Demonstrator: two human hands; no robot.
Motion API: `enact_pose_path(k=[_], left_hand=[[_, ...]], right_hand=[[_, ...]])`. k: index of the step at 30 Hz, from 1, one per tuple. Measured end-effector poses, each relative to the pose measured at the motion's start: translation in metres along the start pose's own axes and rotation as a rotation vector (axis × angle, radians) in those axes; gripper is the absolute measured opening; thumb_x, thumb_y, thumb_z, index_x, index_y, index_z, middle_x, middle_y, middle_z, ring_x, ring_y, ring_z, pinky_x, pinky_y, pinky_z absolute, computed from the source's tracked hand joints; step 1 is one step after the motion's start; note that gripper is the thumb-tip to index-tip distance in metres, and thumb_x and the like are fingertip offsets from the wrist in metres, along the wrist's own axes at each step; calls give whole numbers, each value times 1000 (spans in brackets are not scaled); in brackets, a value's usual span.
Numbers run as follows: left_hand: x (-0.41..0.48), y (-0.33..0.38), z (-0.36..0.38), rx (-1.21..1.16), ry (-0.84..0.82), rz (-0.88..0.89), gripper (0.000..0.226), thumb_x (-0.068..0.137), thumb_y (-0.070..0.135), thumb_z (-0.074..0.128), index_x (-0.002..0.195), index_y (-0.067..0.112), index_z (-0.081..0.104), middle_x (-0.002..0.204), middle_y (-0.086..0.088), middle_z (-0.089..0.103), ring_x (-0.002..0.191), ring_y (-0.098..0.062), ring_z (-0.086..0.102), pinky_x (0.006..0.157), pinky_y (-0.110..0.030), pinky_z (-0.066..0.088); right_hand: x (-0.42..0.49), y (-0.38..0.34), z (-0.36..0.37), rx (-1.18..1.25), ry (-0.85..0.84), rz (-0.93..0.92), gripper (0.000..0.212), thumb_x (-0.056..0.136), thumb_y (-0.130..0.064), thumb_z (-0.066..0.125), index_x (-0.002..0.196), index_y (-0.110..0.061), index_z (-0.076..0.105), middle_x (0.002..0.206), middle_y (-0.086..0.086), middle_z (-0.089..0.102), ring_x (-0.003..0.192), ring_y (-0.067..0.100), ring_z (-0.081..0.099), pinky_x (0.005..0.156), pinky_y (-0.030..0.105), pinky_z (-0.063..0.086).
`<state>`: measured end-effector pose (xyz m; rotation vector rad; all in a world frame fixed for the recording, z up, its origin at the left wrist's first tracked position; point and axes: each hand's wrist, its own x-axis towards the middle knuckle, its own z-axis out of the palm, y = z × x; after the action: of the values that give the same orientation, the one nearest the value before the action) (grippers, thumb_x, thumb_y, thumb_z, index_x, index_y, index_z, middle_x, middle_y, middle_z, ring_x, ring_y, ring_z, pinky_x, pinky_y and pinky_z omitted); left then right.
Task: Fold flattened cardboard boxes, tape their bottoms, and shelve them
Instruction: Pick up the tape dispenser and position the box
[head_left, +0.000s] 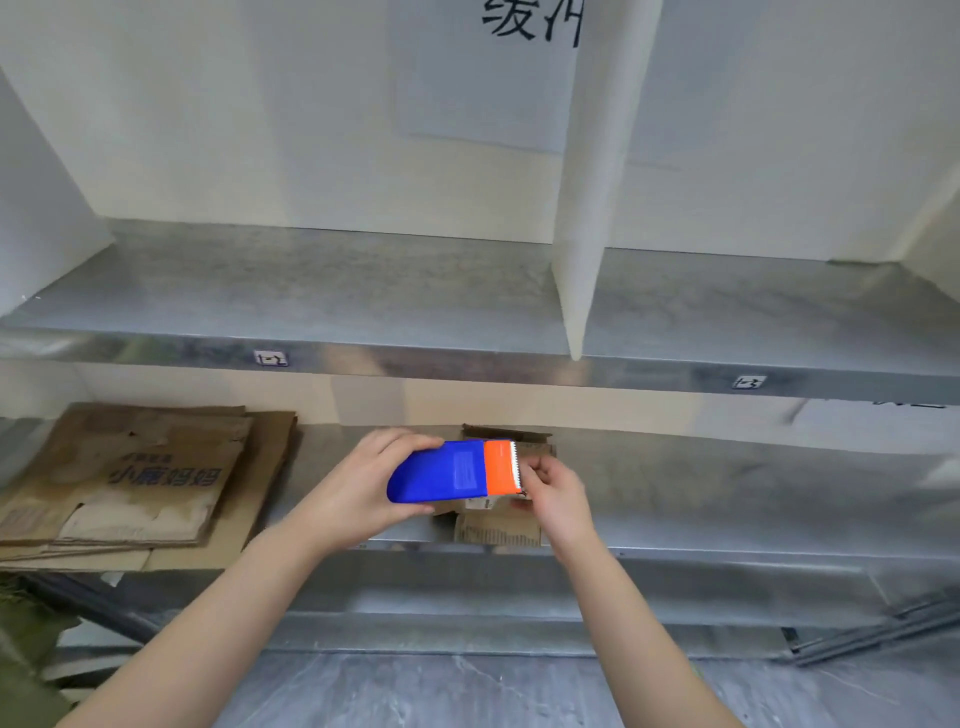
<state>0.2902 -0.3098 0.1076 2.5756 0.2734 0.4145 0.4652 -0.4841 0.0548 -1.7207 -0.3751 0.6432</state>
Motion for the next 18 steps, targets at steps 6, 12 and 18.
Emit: enact_pose_path(k=[6,12,18], left_hand=[[31,27,4,4,-25,-86,73,67,38,85,132,30,53,124,22,53,116,-5,47,94,-4,27],[47,15,-23,61,-46,-185,73,66,30,87,131,26,55,121,14,55,110,-1,46,88,2,27],[70,2,-25,28,-200,-245,66,70,28,85,128,33,53,112,26,56,104,2,54,82,-1,36]], right_hand=[[18,-8,-34,-137,74,-65,15,92,-15,58,80,-22,64,79,3,69,64,17,64,71,40,58],[49,1,-76,-128,189,60,19,89,-27,64,70,-22,64,79,-2,74,85,27,69,83,52,55],[69,10,-94,-251,200,104,22,88,-30,59,69,-19,63,75,0,72,78,26,67,80,49,56]])
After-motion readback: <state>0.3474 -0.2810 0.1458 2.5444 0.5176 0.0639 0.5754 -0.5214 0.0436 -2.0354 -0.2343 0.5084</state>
